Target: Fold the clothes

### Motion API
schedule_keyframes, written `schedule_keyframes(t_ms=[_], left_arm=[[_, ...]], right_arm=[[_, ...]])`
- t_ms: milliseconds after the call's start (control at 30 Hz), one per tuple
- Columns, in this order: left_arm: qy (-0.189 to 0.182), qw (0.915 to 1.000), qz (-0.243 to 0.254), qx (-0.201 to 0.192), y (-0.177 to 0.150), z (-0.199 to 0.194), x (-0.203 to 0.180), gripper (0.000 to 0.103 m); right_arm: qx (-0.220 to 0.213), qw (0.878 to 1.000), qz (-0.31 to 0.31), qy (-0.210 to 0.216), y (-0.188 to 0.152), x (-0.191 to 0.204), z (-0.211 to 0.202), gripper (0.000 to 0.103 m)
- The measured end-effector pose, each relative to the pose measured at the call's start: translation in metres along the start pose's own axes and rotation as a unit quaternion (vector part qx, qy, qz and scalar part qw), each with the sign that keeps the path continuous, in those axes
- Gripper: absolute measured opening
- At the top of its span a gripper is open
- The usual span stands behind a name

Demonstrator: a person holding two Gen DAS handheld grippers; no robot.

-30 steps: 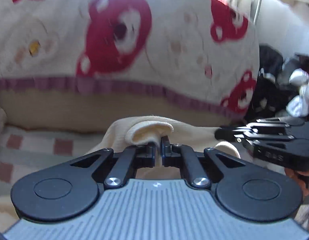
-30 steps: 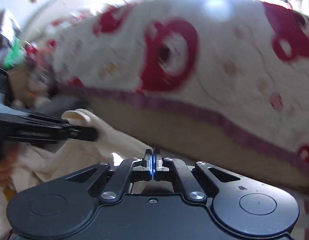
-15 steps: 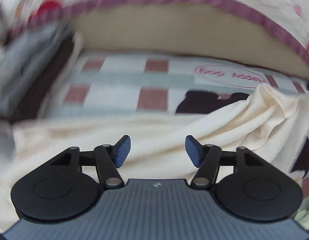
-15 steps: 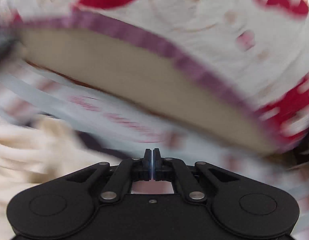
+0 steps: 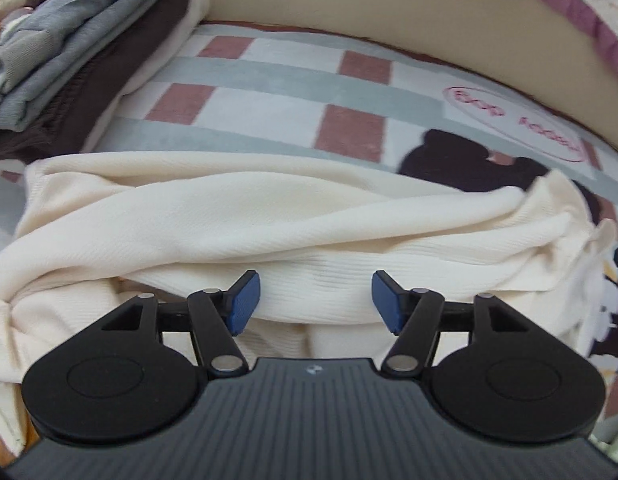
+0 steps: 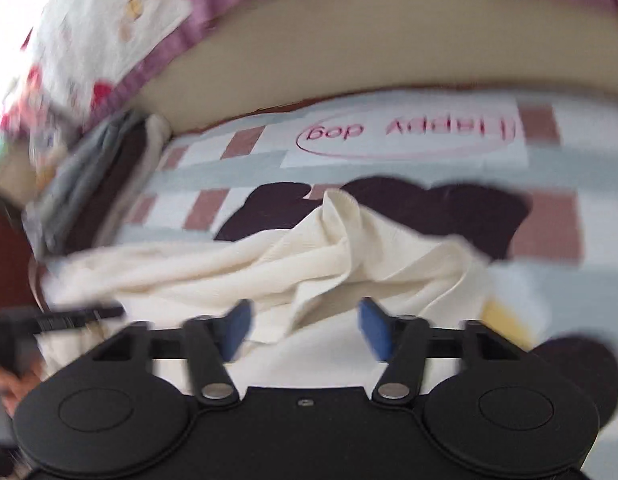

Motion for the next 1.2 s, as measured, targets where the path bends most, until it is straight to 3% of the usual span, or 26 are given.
schedule_keyframes(t_ms=[33,133,233,267,300,333,367,400,433,500,600,733,800,900,1000,1067,1133,1200], left_arm=[[0.006,0.9999,-0.005,0.013,-0.001,0.002,0.002,0.071],[0.016,0.9985,-0.041,0.031,-0.006,0.008,0.015,0.071],[0.002,0.9981,-0.057,0.023,-0.002,0.004,0.021,0.071],[0.001,0.9980,-0.061,0.017,-0.001,0.003,0.023,0.071],[0.003,0.9980,-0.062,0.011,0.001,0.002,0.024,0.071],[0.007,0.9980,-0.063,0.004,0.002,0.000,0.026,0.071],[0.014,0.9979,-0.063,-0.005,0.004,-0.001,0.028,0.071],[0.022,0.9976,-0.063,-0.016,0.006,-0.004,0.031,0.071],[0.031,0.9968,-0.066,-0.031,0.008,-0.009,0.035,0.071],[0.040,0.9940,-0.072,-0.073,0.014,-0.025,0.044,0.071],[0.029,0.9871,-0.082,-0.135,0.023,-0.051,0.053,0.071],[0.005,0.9790,-0.078,-0.188,0.029,-0.074,0.053,0.071],[-0.007,0.9766,-0.070,-0.203,0.030,-0.081,0.049,0.071],[-0.020,0.9821,-0.057,-0.179,0.027,-0.072,0.041,0.071],[-0.038,0.9874,-0.031,-0.151,0.020,-0.058,0.026,0.072],[-0.059,0.9885,-0.008,-0.139,0.017,-0.054,0.011,0.072],[-0.073,0.9891,0.016,-0.127,0.016,-0.048,-0.006,0.076],[-0.066,0.9906,0.041,-0.113,0.015,-0.040,-0.021,0.078]], right_arm=[[0.004,0.999,0.040,0.009,-0.004,-0.005,0.009,0.088],[0.020,0.994,0.101,0.043,-0.012,-0.009,0.032,0.087],[-0.012,0.998,0.058,0.028,-0.004,-0.006,0.053,0.087],[-0.013,0.999,0.035,0.026,-0.001,-0.004,0.062,0.081],[-0.013,1.000,0.013,0.025,0.001,-0.001,0.070,0.068],[-0.019,0.999,-0.020,0.021,0.002,0.005,0.072,0.023],[-0.024,0.998,-0.052,0.017,0.003,0.012,0.073,0.007],[-0.030,0.996,-0.085,0.014,0.004,0.019,0.075,0.007],[-0.070,0.992,-0.104,0.020,0.010,0.025,0.060,0.006],[-0.134,0.984,-0.111,0.032,0.027,0.035,0.023,0.006],[-0.219,0.969,-0.114,0.013,0.055,0.039,-0.044,0.004],[-0.310,0.939,-0.132,-0.073,0.088,0.030,-0.120,0.004],[-0.326,0.934,-0.110,-0.099,0.106,0.010,-0.146,0.004],[-0.331,0.916,-0.133,-0.186,0.124,-0.024,-0.170,0.004],[-0.300,0.917,-0.110,-0.239,0.124,-0.076,-0.170,0.004],[-0.261,0.934,-0.046,-0.240,0.115,-0.121,-0.156,0.004],[-0.179,0.956,0.045,-0.229,0.098,-0.167,-0.129,0.004],[-0.098,0.965,0.117,-0.212,0.083,-0.204,-0.103,0.006]])
Point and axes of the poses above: each gripper's, at about its wrist camera, not at the fingertips, and z roughly the way its jaws point, x to its left, y to its top, the point moved 6 cm from there along z, roughly the way its jaws point, and after that the axes turned 2 degrees about -y, right-handed, at the moved point
